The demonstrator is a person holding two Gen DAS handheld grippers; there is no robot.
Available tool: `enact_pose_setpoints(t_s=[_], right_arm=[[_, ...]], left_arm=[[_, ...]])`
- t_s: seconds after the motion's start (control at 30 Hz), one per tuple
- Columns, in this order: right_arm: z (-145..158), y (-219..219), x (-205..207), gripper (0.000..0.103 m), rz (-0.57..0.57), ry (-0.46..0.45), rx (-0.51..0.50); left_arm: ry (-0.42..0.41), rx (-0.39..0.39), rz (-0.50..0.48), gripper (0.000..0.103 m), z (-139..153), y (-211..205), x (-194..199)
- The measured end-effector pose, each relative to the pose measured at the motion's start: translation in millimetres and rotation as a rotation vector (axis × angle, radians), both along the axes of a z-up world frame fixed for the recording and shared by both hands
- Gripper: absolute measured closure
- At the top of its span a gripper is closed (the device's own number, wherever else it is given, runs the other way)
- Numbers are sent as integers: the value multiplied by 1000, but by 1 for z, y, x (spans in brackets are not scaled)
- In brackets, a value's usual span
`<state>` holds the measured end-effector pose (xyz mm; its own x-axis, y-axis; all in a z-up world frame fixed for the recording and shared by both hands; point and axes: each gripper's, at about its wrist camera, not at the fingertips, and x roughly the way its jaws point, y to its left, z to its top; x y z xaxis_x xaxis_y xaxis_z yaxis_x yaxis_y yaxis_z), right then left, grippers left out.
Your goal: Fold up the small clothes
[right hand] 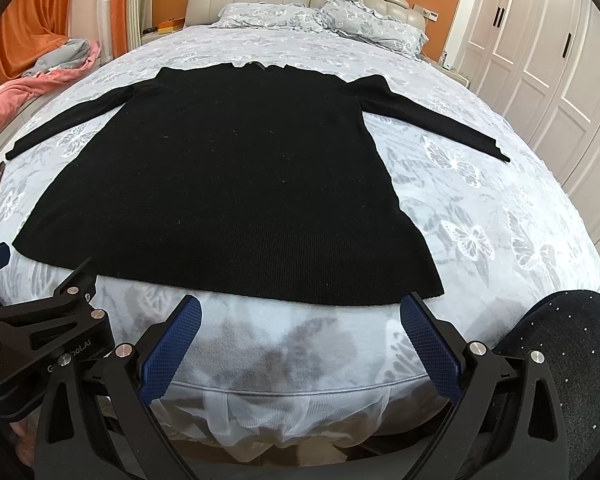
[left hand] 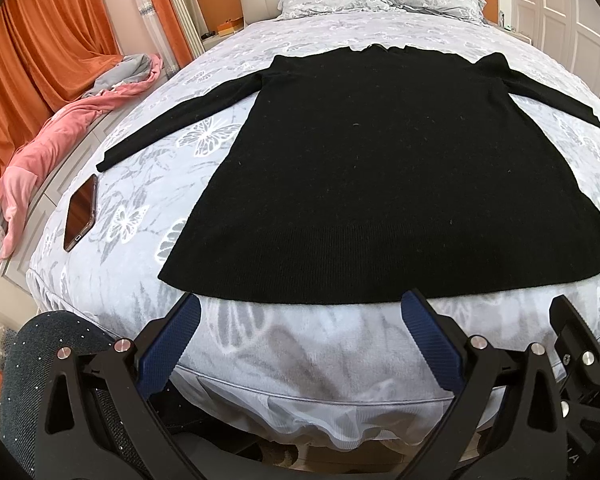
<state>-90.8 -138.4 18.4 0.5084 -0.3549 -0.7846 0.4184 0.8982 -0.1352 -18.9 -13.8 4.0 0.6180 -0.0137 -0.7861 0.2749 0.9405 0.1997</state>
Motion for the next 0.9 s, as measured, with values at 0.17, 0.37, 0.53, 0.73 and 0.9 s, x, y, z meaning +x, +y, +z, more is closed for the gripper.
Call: enact_pose_setpoints(t_s=[0.17, 0.37, 0.53, 0.73, 0.9], right_arm=[[0, 0, 0, 5, -1, -1, 2], [-1, 0, 0, 5, 0, -1, 2], [-1, 0, 0, 5, -1, -1, 4], [-1, 0, 0, 5, -1, -1, 4], [-1, 0, 0, 5, -1, -1, 4]], left_arm=[[1, 0, -1, 5, 0, 0, 0], [1, -1, -1, 5, -1, 0, 0], [5, -2, 1, 5, -1, 2, -1], [5, -2, 1, 5, -1, 2, -1], [5, -1, 1, 5, -1, 2, -1]])
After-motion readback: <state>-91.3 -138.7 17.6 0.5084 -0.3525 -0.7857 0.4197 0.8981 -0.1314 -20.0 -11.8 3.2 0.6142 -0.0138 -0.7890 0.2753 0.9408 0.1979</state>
